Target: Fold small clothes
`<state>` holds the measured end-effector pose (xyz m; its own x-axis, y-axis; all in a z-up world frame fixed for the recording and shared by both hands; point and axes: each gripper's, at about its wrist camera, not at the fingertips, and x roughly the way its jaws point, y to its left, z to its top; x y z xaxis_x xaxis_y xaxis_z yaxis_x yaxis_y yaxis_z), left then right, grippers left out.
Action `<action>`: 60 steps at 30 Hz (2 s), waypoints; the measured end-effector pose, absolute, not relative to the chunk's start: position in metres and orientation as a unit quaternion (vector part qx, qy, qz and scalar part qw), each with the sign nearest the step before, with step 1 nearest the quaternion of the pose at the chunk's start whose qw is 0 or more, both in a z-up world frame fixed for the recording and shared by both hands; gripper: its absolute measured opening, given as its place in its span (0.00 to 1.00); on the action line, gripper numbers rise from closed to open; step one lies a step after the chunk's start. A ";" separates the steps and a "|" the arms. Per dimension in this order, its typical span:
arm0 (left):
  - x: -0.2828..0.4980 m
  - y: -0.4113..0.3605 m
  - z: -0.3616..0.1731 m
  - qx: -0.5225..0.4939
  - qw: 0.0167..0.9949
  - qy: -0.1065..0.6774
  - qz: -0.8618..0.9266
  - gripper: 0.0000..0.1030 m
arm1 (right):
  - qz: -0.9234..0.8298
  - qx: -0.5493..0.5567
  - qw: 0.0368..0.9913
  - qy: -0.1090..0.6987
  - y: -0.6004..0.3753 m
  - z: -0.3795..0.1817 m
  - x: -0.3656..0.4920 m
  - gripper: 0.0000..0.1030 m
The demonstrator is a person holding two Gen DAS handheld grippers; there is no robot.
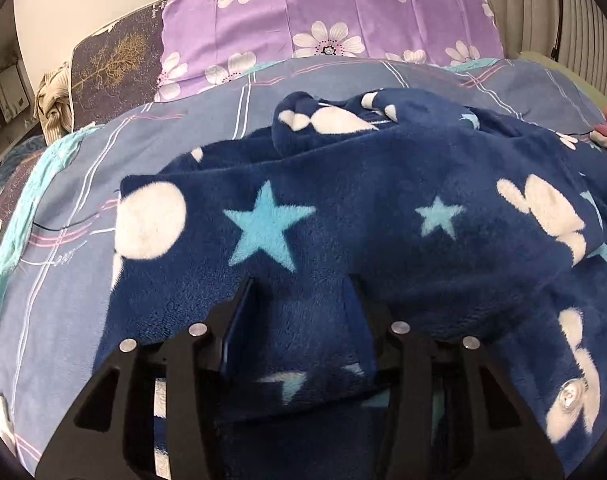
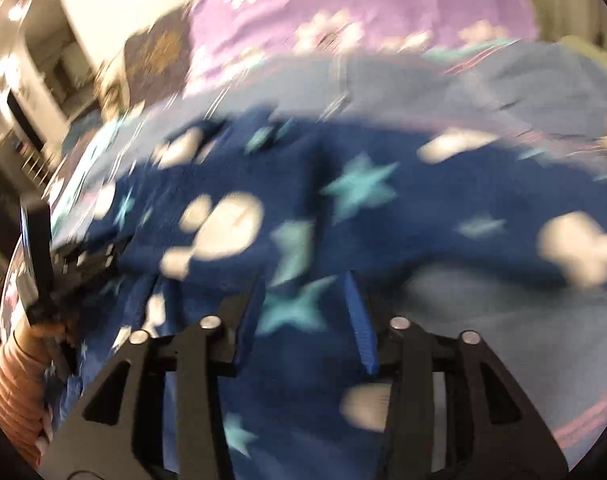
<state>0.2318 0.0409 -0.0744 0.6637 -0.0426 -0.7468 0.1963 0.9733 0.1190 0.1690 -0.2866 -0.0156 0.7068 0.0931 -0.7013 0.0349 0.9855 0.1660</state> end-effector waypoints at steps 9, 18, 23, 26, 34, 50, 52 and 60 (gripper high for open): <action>0.232 0.044 -0.075 0.076 0.906 0.409 -0.073 0.48 | -0.223 0.087 0.906 0.349 -0.477 0.023 0.141 0.69; 0.234 0.042 -0.075 0.079 0.908 0.405 -0.066 0.51 | -0.222 0.168 0.880 0.386 -0.501 -0.007 0.166 0.15; 0.232 0.044 -0.075 0.074 0.910 0.402 -0.067 0.52 | -0.195 0.200 0.896 0.344 -0.476 0.008 0.163 0.13; 0.231 0.043 -0.075 0.078 0.911 0.400 -0.063 0.54 | -0.105 0.238 0.912 0.317 -0.437 0.022 0.169 0.13; 0.232 0.046 -0.074 0.074 0.912 0.400 -0.057 0.60 | 0.136 0.183 0.928 0.296 -0.256 0.043 0.200 0.13; 0.233 0.065 -0.049 -0.081 0.897 0.403 -0.161 0.60 | 0.196 0.098 0.885 0.412 -0.170 -0.074 0.199 0.22; 0.232 0.056 -0.036 -0.123 0.886 0.402 -0.198 0.60 | 0.198 0.105 0.884 0.411 -0.175 -0.078 0.198 0.22; 0.250 -0.046 -0.045 -0.072 0.831 0.475 -0.282 0.60 | 0.213 0.130 0.882 0.399 -0.184 -0.079 0.187 0.29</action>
<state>0.2495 -0.0462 -0.0455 0.3902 -0.5368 -0.7481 0.4000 0.8306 -0.3874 0.1871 -0.1843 -0.0787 0.5911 0.4791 -0.6489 -0.2709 0.8757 0.3998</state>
